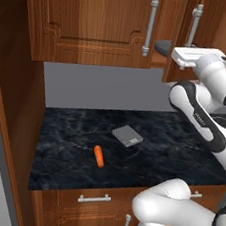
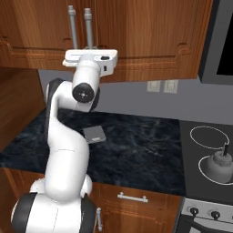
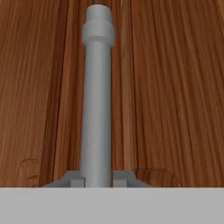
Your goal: Pick the pan from the cabinet and place it on the stove. Then turn on the stove burner for the pan.
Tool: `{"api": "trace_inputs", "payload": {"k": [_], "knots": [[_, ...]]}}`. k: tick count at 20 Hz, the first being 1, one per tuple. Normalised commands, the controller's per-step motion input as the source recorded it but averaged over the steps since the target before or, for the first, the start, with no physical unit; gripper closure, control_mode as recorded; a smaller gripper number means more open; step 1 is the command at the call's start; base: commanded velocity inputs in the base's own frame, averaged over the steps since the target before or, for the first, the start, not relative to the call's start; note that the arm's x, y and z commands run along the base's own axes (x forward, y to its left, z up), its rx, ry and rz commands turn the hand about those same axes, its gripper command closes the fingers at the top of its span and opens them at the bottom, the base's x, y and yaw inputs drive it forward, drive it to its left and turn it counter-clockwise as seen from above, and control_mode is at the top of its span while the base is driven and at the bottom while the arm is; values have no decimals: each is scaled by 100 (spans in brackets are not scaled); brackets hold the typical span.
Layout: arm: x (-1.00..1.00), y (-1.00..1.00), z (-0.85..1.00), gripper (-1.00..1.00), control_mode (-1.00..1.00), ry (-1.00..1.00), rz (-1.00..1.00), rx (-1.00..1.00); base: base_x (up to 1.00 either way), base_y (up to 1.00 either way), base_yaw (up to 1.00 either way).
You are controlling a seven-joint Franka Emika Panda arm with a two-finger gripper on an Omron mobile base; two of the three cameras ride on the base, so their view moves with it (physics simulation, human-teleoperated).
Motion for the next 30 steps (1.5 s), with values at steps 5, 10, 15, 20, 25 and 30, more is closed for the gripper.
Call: {"api": "trace_inputs", "payload": {"k": [5,10,15,20,25,30], "knots": [[-84,-53,25,100,-100,0,0,1,0,0,0],[-73,-42,4,100,-100,0,0,0,0,0,0],[-60,-32,0,-100,-100,1,-1,0,0,0,0],[-47,-12,1,-100,-100,2,-2,0,0,0,0],[-59,-1,9,-100,-100,0,0,-4,0,0,0],[-39,19,6,-100,-100,3,-3,-20,0,0,0]]}}
